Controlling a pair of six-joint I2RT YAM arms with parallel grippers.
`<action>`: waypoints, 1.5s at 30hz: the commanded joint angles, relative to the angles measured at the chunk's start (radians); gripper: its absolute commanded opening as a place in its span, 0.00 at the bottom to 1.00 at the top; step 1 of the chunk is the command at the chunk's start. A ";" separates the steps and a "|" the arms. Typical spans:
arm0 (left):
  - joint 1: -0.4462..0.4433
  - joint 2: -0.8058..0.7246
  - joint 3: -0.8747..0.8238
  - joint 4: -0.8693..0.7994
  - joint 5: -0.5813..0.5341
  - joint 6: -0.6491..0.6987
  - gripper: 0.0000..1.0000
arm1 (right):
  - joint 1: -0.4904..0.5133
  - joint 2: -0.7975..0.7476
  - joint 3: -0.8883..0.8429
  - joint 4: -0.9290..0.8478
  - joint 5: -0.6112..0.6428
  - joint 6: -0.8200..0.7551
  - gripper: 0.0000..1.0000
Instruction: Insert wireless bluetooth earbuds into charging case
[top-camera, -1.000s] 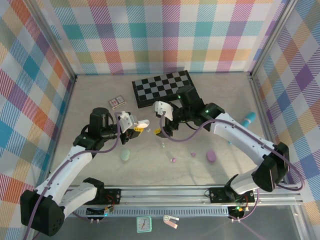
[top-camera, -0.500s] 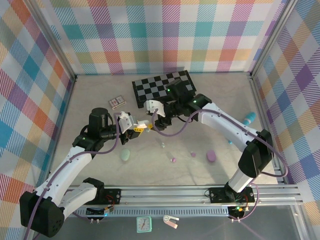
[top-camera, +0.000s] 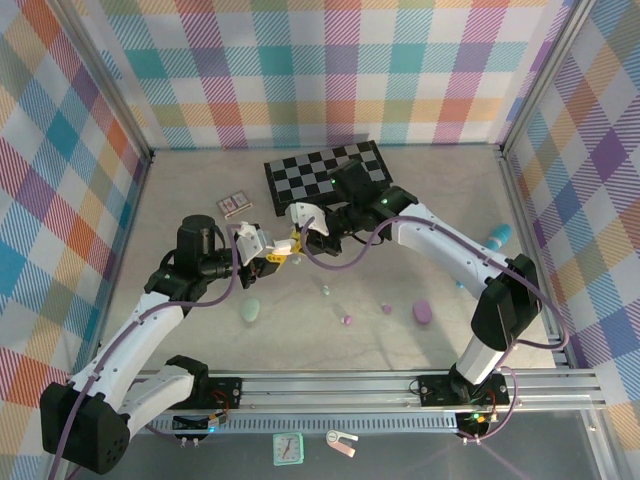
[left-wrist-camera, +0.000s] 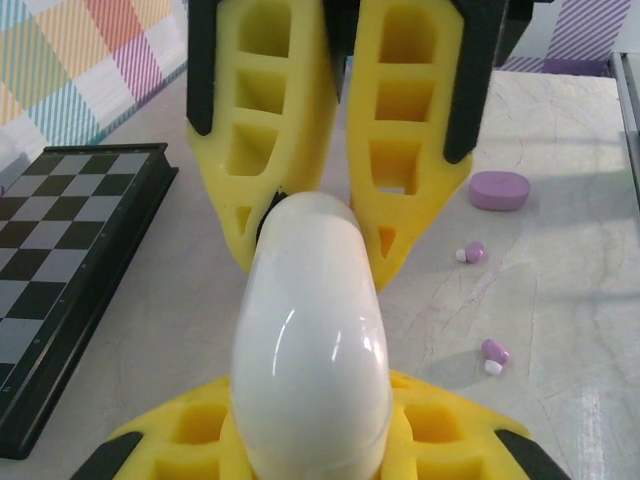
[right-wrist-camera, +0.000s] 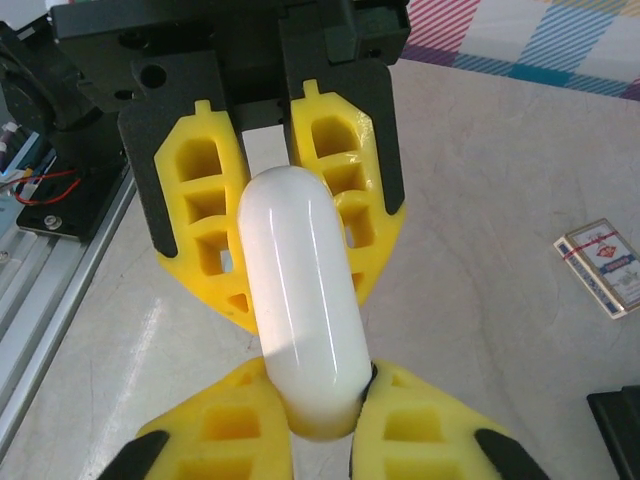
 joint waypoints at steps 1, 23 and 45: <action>0.000 -0.001 -0.003 0.051 0.020 -0.010 0.13 | 0.007 -0.008 0.015 -0.002 -0.024 0.001 0.07; -0.124 0.009 0.089 0.005 -0.185 -0.112 0.58 | -0.256 -0.076 -0.469 0.646 0.218 0.813 0.08; -0.448 0.503 0.053 0.743 -0.461 -0.451 1.00 | -0.590 0.164 -0.526 0.651 0.251 1.414 0.12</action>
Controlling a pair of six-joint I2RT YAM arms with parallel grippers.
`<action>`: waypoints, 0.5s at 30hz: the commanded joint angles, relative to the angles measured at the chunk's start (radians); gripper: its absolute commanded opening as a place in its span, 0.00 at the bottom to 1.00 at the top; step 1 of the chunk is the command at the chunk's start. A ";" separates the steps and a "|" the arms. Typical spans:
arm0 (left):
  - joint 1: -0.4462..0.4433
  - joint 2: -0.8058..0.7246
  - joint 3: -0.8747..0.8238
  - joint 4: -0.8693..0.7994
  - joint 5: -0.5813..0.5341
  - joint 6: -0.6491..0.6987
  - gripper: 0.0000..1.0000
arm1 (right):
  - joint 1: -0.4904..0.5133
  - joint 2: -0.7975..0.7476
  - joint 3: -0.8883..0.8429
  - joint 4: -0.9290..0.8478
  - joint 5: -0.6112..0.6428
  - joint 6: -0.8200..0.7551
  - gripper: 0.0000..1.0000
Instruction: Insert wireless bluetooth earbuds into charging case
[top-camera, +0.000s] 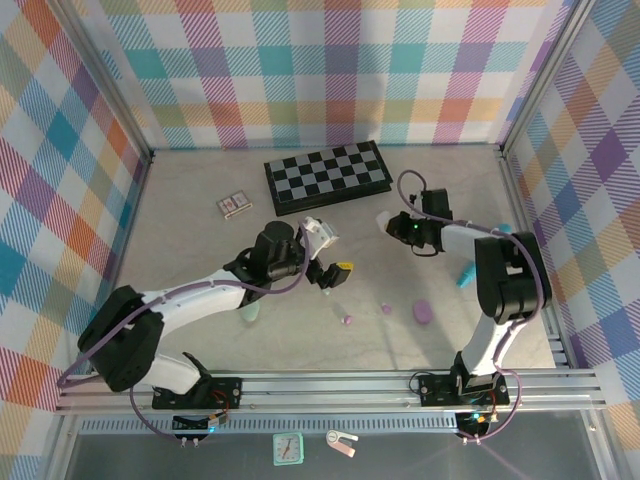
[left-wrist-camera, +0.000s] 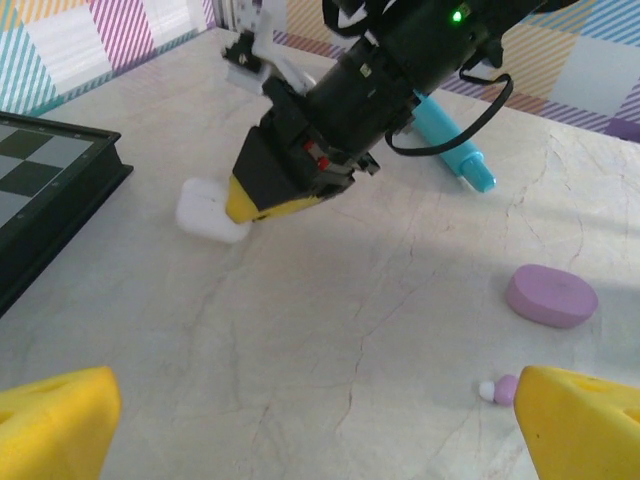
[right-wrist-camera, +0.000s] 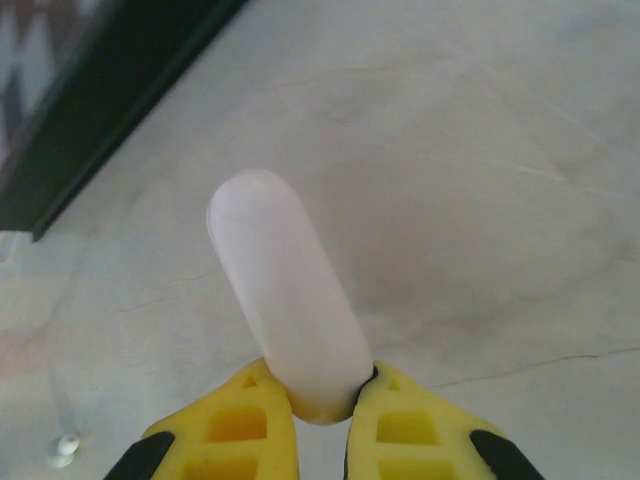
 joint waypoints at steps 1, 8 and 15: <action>-0.030 0.046 0.025 0.169 -0.015 -0.044 1.00 | -0.012 0.053 0.068 -0.020 -0.051 0.048 0.12; -0.044 0.075 0.009 0.214 -0.018 -0.068 1.00 | -0.022 0.111 0.099 -0.042 -0.005 0.056 0.22; -0.042 0.009 0.034 -0.049 -0.101 -0.080 1.00 | -0.027 -0.023 0.048 -0.075 0.111 -0.006 0.61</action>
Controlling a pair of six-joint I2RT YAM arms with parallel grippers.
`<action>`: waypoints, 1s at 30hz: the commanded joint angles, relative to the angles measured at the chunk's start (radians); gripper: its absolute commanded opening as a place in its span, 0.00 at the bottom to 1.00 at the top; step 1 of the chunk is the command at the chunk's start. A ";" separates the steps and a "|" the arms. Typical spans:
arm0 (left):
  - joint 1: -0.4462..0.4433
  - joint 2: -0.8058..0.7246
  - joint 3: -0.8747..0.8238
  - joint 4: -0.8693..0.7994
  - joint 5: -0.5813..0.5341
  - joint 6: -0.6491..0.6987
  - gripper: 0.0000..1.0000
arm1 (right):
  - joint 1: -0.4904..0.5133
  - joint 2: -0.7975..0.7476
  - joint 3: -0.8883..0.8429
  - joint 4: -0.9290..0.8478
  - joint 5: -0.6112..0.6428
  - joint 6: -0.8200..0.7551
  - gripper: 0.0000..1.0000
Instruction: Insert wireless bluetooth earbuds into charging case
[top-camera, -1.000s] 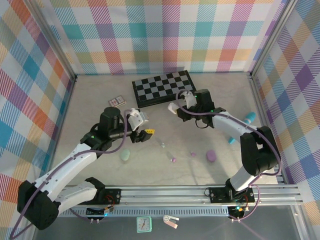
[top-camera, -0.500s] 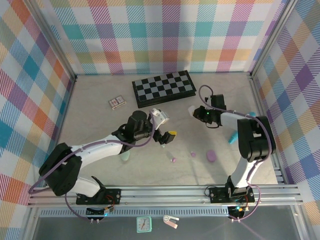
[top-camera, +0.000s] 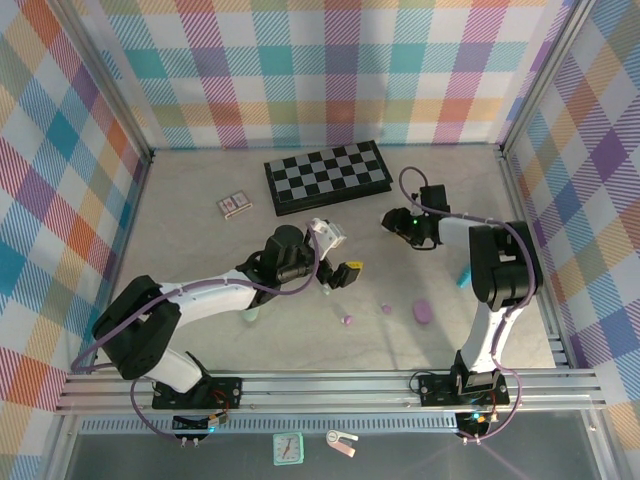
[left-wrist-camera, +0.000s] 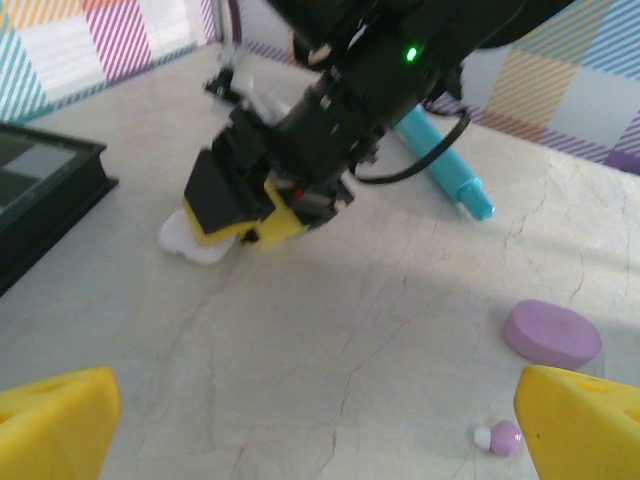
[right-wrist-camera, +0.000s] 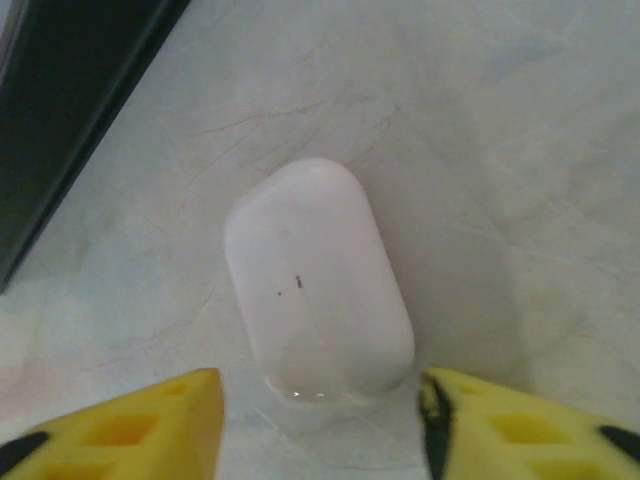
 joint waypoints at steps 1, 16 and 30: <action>-0.007 -0.062 0.034 -0.167 -0.079 -0.015 1.00 | -0.009 -0.116 -0.032 -0.051 0.085 -0.060 0.64; 0.089 -0.170 0.071 -0.627 -0.363 -0.192 1.00 | 0.005 -0.598 -0.196 -0.405 0.146 -0.175 0.94; 0.090 -0.137 0.063 -0.484 -0.255 -0.177 1.00 | 0.272 -0.742 -0.379 -0.793 0.394 0.069 0.89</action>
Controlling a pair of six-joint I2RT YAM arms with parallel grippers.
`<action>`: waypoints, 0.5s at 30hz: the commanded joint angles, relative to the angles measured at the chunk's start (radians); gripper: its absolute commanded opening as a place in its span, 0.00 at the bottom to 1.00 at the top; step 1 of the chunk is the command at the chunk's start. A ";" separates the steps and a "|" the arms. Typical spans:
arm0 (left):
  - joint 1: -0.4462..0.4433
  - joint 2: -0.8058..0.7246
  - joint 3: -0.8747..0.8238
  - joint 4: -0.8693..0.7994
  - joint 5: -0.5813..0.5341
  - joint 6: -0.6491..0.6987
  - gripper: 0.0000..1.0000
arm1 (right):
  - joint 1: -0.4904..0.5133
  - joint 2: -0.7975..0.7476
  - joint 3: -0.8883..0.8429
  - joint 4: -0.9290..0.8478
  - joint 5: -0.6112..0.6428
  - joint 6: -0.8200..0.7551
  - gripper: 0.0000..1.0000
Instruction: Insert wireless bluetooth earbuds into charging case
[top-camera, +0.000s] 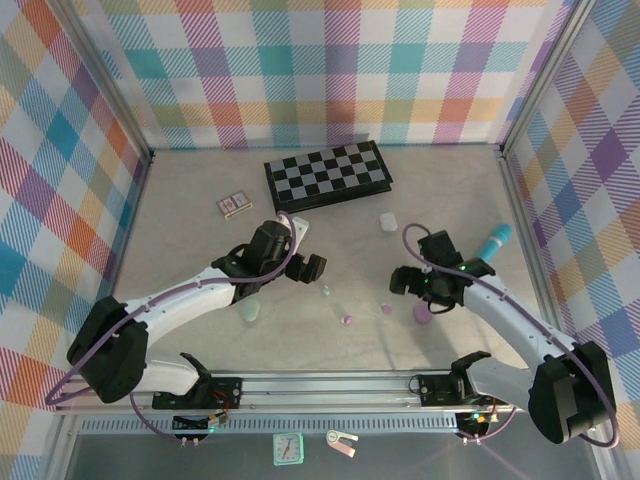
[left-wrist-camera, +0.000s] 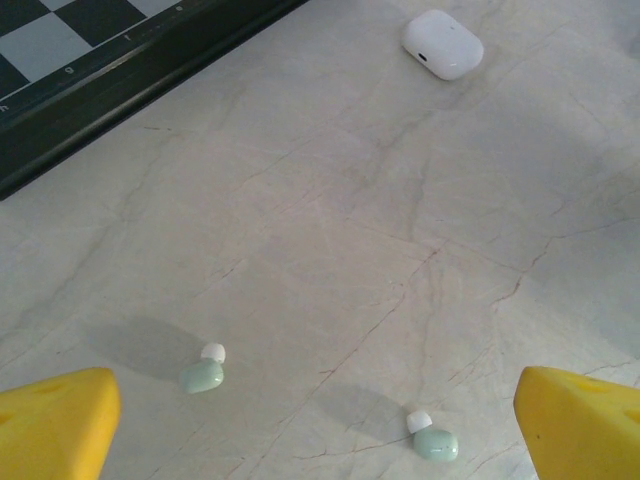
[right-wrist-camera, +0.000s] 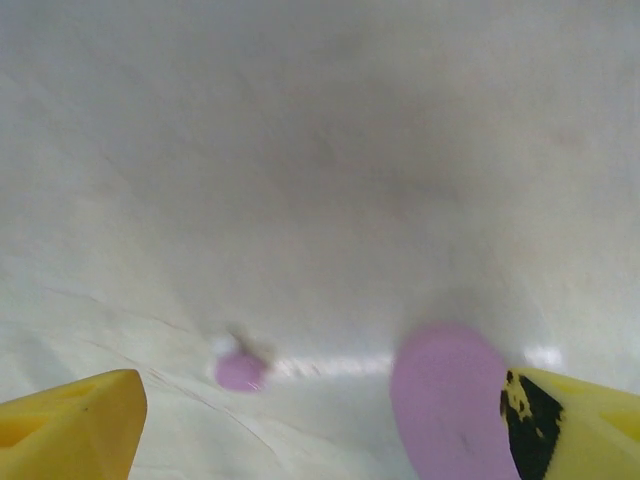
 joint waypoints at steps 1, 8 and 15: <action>0.000 0.014 0.027 0.036 0.037 0.004 1.00 | 0.018 0.034 -0.033 -0.082 0.062 0.087 0.87; 0.002 0.026 0.034 0.039 0.054 0.004 1.00 | 0.018 0.161 -0.022 -0.069 0.070 0.072 0.74; 0.003 0.027 0.030 0.039 0.053 0.003 1.00 | 0.023 0.166 -0.038 -0.066 0.028 0.054 0.59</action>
